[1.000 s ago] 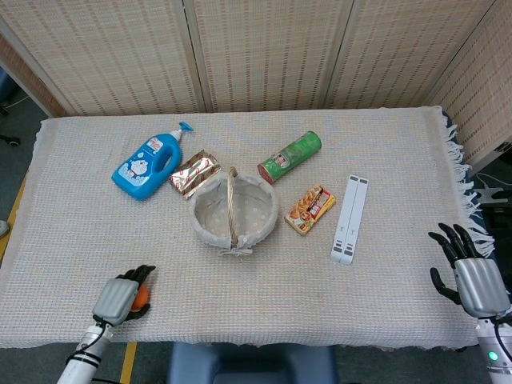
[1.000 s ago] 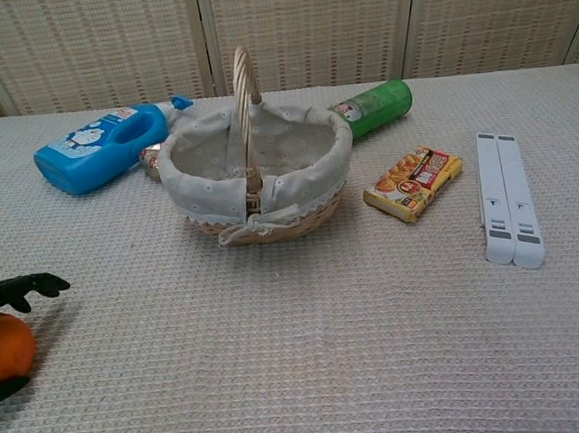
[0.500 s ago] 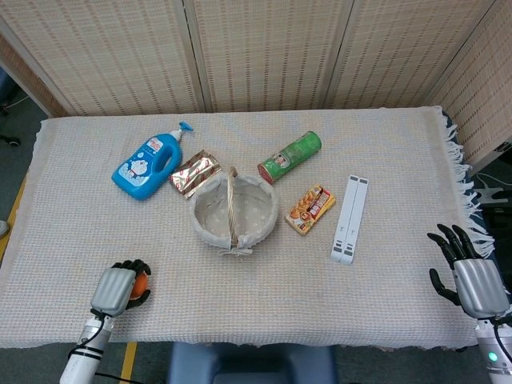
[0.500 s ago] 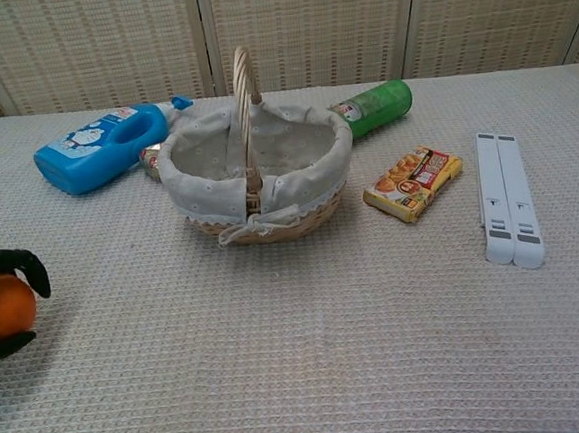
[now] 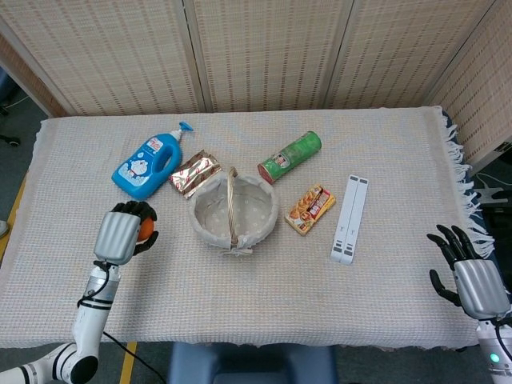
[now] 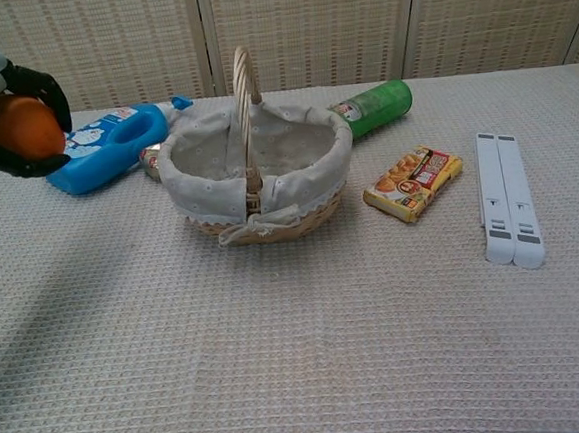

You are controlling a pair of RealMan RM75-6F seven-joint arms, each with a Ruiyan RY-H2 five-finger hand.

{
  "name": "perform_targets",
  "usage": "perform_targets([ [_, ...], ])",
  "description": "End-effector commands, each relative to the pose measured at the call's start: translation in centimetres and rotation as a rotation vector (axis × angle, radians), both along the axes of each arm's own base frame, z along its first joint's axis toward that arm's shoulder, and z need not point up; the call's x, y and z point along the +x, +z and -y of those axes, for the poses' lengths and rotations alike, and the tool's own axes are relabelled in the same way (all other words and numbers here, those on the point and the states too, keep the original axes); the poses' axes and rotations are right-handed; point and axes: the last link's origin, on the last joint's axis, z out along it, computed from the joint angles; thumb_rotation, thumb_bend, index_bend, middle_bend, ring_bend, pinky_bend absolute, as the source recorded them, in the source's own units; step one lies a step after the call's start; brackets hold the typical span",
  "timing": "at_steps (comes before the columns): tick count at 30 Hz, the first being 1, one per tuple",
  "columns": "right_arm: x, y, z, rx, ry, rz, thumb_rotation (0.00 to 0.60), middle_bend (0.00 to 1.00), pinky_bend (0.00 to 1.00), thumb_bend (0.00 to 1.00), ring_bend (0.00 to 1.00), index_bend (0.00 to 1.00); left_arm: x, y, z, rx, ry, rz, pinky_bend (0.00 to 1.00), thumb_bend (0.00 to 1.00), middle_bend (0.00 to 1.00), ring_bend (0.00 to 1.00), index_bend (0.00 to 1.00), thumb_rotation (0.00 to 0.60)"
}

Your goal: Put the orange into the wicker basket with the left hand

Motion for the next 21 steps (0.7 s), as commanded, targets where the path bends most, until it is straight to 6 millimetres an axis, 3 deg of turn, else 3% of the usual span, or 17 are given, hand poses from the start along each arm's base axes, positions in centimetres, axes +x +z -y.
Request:
perform_targets([
  [1,0.0,0.0,0.0,-0.001,0.001,0.002,0.600,0.05,0.46,0.35,0.00,0.16,2.1,0.0,-1.2,0.005,-0.039,0.009,0.81,0.58,0.43,0.47,0.56,0.600],
  [6,0.0,0.0,-0.1,0.003,0.002,0.001,0.600,0.05,0.46,0.35,0.00,0.16,4.9,-2.1,-2.3,-0.020,-0.080,0.039,0.81,0.58,0.44,0.47,0.56,0.600],
  [13,0.0,-0.2,0.0,0.024,0.002,-0.005,0.600,0.05,0.46,0.35,0.00,0.16,8.2,-6.9,-4.1,-0.070,-0.103,0.043,0.81,0.58,0.44,0.47,0.56,0.600],
  [18,-0.1,-0.1,0.0,0.034,0.000,-0.003,0.600,0.05,0.46,0.35,0.00,0.16,9.2,-9.2,-4.9,-0.051,-0.103,0.065,0.81,0.58,0.44,0.47,0.55,0.600],
  [21,-0.1,0.1,0.0,0.031,0.000,0.003,0.600,0.05,0.46,0.35,0.00,0.16,9.5,-10.0,-5.1,-0.029,-0.125,0.067,0.81,0.57,0.41,0.45,0.48,0.600],
])
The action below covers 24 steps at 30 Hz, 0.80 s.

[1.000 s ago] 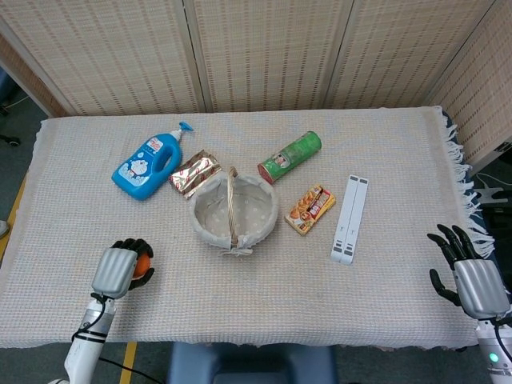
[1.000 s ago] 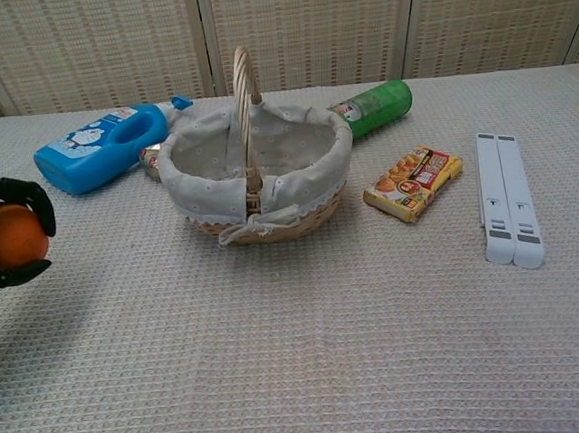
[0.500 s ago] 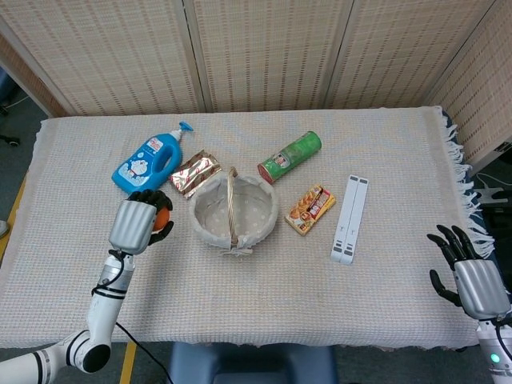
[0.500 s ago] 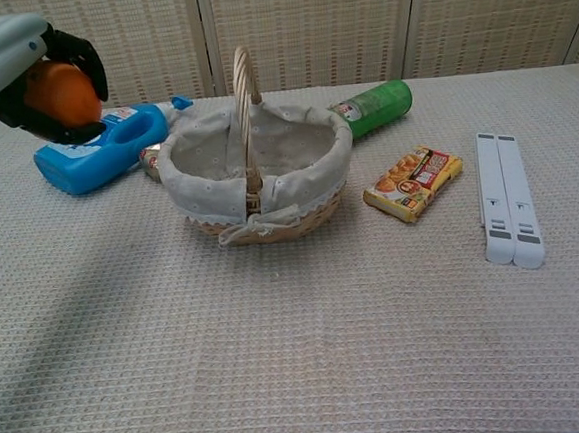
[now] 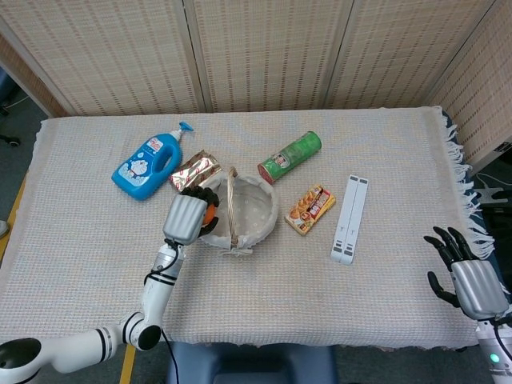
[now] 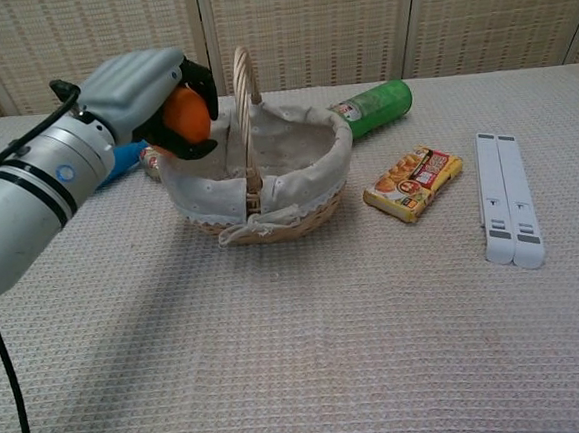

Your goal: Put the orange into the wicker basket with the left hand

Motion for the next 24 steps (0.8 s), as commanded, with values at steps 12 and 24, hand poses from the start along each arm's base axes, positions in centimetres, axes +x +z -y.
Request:
perform_targets([
  [12,0.0,0.1,0.0,0.001,-0.001,0.004,0.600,0.05,0.46,0.35,0.00,0.17,0.4,-0.5,-0.2,-0.041,-0.014,-0.014,0.20,0.37,0.00,0.05,0.00,0.600],
  [24,0.0,-0.1,0.1,0.009,-0.007,-0.001,0.600,0.05,0.46,0.35,0.00,0.17,-1.6,1.4,-0.3,-0.011,0.035,-0.120,0.15,0.37,0.00,0.00,0.00,0.600],
])
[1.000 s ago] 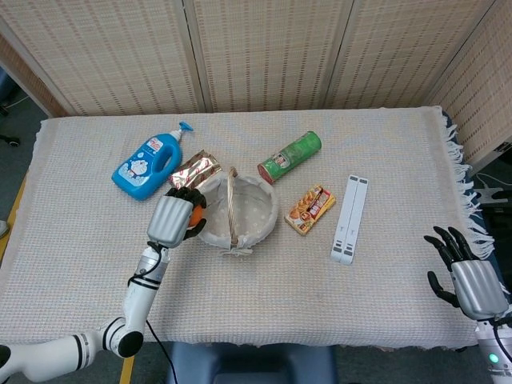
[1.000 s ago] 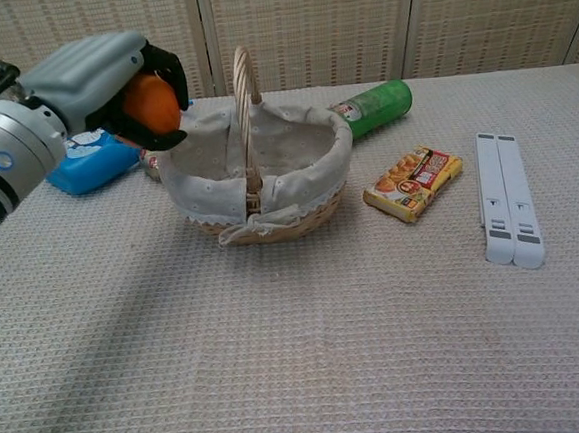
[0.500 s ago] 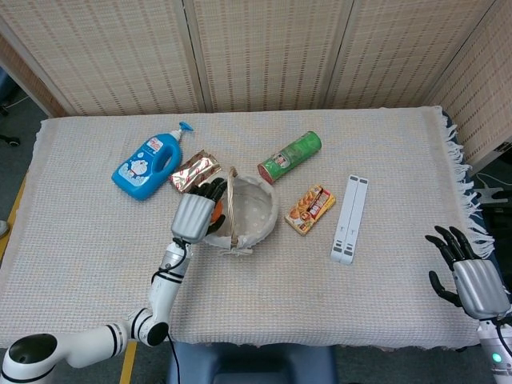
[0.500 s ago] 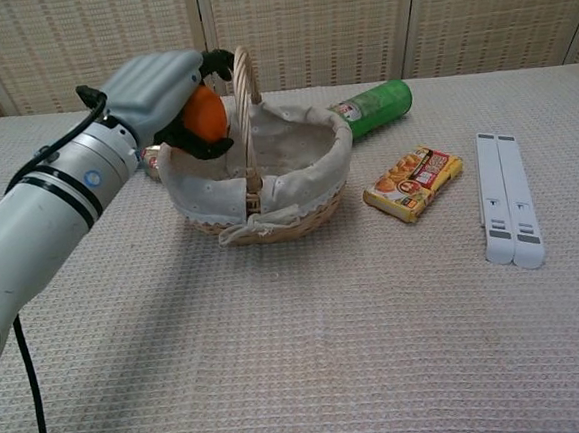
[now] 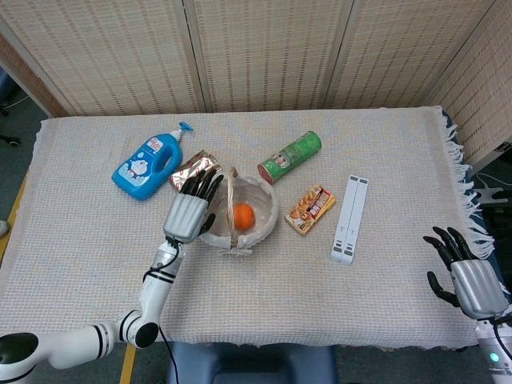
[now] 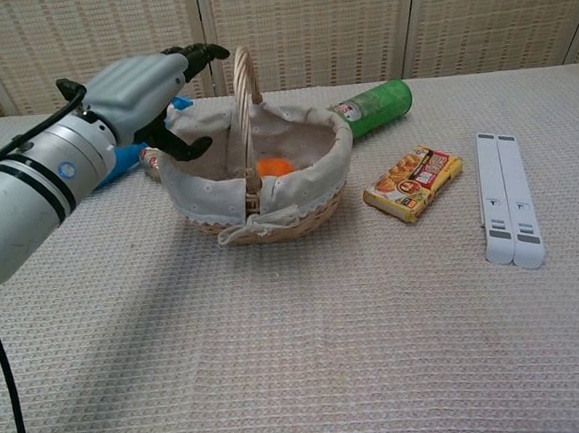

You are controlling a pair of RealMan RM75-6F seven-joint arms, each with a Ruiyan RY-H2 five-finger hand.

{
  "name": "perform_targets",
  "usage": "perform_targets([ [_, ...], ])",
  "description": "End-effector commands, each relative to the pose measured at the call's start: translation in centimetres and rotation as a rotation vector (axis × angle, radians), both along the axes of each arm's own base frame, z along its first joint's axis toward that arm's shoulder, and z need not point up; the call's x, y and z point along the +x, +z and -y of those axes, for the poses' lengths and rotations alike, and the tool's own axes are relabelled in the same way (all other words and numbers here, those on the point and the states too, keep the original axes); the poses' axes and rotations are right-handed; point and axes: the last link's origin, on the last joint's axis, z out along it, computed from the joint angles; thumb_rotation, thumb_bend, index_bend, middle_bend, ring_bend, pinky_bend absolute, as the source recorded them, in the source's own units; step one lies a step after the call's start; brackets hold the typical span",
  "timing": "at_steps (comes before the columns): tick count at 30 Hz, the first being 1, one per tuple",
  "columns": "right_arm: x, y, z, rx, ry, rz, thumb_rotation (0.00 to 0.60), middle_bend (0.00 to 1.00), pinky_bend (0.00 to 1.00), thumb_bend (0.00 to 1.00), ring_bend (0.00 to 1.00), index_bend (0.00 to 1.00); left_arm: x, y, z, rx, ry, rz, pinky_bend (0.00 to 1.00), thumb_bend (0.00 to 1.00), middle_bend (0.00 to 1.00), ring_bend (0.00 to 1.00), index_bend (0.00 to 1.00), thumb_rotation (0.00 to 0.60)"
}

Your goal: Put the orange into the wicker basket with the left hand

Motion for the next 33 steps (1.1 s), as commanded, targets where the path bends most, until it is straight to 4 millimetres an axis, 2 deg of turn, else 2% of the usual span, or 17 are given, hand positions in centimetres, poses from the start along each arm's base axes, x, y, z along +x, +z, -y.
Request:
perform_targets([
  [1,0.0,0.0,0.0,0.002,0.000,0.001,0.600,0.05,0.46,0.35,0.00,0.17,-2.1,1.3,0.1,0.016,0.039,-0.084,0.15,0.37,0.00,0.00,0.00,0.600],
  [3,0.0,0.0,0.0,0.003,0.000,0.001,0.600,0.05,0.46,0.35,0.00,0.17,-3.9,2.3,0.5,0.013,0.082,-0.132,0.15,0.37,0.00,0.00,0.00,0.600],
  [9,0.1,-0.3,0.0,0.012,0.002,-0.009,0.600,0.05,0.46,0.35,0.00,0.17,-11.1,7.2,2.2,0.006,0.227,-0.268,0.15,0.38,0.00,0.00,0.00,0.600],
  [13,0.1,-0.5,0.0,0.017,0.009,-0.022,0.600,0.05,0.46,0.35,0.00,0.17,-15.2,10.3,5.0,-0.018,0.315,-0.268,0.15,0.37,0.00,0.00,0.00,0.600],
  [19,0.2,-0.7,0.1,0.013,0.016,-0.023,0.600,0.05,0.46,0.35,0.00,0.17,-19.2,12.4,10.3,-0.048,0.376,-0.184,0.16,0.37,0.00,0.00,0.00,0.600],
  [25,0.2,-0.8,0.3,0.002,0.015,-0.023,0.600,0.05,0.46,0.35,0.00,0.16,-21.6,12.7,13.5,-0.034,0.411,-0.129,0.16,0.37,0.00,0.00,0.00,0.600],
  [28,0.2,-0.7,0.3,-0.005,0.014,-0.022,0.600,0.05,0.46,0.35,0.00,0.16,-22.2,12.5,14.4,-0.017,0.427,-0.108,0.16,0.37,0.00,0.00,0.00,0.600],
  [33,0.1,-0.6,0.2,-0.013,0.015,-0.021,0.600,0.05,0.46,0.35,0.00,0.16,-22.6,12.2,14.8,-0.017,0.424,-0.120,0.17,0.37,0.00,0.00,0.00,0.600],
])
